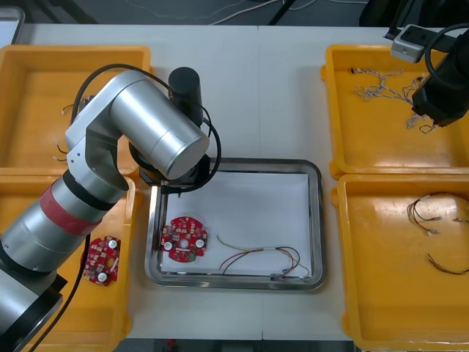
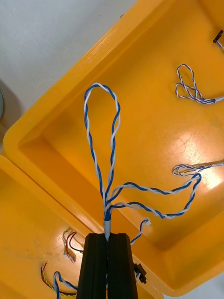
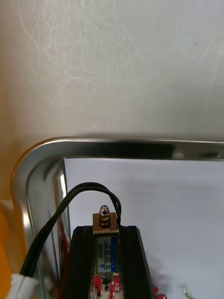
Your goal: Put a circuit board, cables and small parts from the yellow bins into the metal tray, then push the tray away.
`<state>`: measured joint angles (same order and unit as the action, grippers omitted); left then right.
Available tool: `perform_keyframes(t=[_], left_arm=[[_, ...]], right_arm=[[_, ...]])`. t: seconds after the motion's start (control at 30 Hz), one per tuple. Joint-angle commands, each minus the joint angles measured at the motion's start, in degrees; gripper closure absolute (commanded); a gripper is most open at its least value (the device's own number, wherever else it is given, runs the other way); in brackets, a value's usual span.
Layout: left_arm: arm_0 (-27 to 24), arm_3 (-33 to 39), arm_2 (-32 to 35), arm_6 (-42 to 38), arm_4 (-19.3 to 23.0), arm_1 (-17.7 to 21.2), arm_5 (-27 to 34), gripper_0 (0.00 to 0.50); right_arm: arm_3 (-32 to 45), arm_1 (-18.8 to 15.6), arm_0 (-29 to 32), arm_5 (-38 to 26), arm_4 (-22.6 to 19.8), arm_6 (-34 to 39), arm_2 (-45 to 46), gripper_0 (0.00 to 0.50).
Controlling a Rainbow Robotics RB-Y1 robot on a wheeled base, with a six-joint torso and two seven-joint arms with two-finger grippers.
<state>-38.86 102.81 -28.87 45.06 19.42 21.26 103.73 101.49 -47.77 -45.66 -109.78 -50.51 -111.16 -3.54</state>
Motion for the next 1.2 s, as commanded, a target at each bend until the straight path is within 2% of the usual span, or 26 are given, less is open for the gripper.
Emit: perform_keyframes(t=[0.03, 0.57, 1.2], left_arm=[[1.4, 0.7, -1.0, 4.2, -1.8, -1.4, -1.7, 0.5], [6.6, 0.7, -1.9, 7.3, -6.1, -1.4, -5.7, 0.5], [6.8, 0.7, -2.5, 7.2, -6.2, -2.5, -5.7, 0.5]], right_arm=[[1.5, -1.8, 0.1, -0.2, -0.1, -0.6, 2.0, 0.5], [1.5, -1.8, 0.1, -0.2, -0.1, -0.6, 2.0, 0.5], [1.5, -1.8, 0.1, -0.2, -0.1, -0.6, 2.0, 0.5]])
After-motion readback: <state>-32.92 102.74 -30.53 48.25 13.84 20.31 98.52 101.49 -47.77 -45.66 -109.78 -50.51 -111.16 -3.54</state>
